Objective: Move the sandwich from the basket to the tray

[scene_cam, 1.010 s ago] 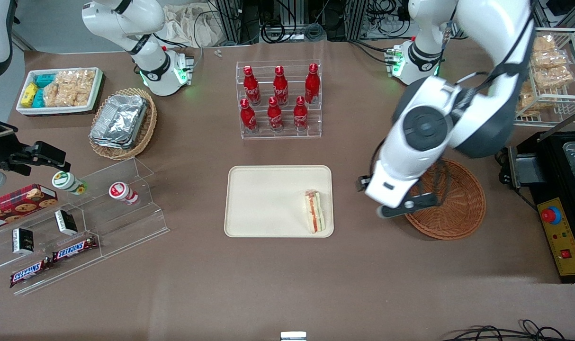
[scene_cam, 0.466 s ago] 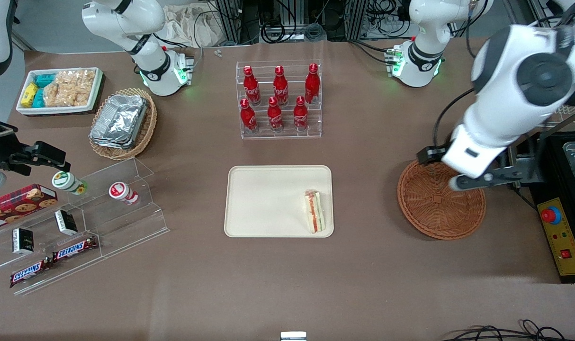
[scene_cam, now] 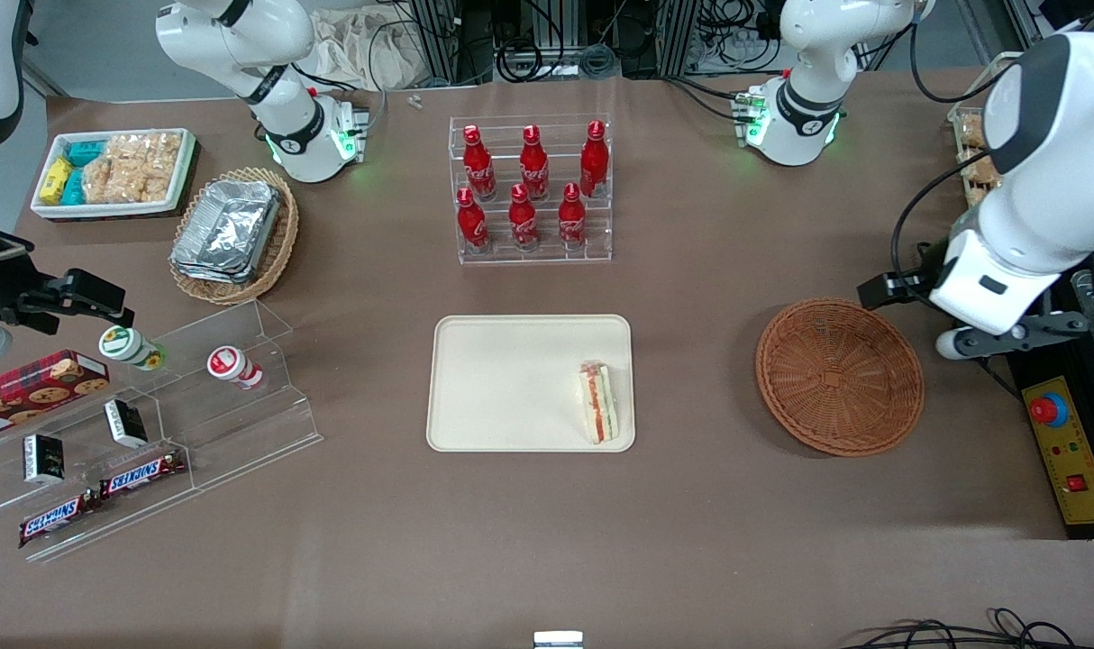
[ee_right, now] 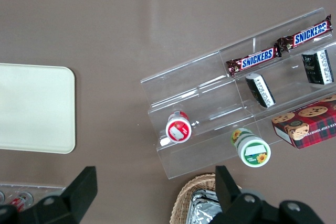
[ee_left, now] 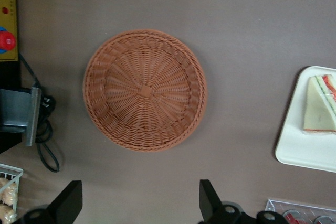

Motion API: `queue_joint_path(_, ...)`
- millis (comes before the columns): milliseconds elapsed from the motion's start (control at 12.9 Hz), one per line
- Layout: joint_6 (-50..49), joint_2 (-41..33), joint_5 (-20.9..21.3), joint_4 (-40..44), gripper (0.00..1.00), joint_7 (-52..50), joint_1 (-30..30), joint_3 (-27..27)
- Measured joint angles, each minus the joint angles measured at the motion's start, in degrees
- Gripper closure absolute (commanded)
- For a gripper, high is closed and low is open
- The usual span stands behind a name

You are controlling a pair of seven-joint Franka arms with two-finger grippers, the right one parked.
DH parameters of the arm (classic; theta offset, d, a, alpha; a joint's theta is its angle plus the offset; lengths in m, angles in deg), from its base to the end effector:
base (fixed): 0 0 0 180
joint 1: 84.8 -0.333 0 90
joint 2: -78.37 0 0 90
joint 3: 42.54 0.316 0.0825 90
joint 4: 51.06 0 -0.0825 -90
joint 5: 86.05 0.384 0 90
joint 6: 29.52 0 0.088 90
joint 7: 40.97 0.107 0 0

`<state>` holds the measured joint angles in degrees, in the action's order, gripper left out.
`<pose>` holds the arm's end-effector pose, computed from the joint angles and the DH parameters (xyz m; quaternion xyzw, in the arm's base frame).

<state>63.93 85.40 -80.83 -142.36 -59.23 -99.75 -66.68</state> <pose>0.5847 -0.0723 0.5544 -0.9963 -0.0750 0.0313 0.0285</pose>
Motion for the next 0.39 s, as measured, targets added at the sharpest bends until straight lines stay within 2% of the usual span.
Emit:
queue_joint_path(233,0.0,-1.4,-4.0,0.0,0.00,9.3,8.2,15.8)
queue_joint_path(388,0.0,-2.1,-4.5,0.0,0.00,11.7,9.7,18.5)
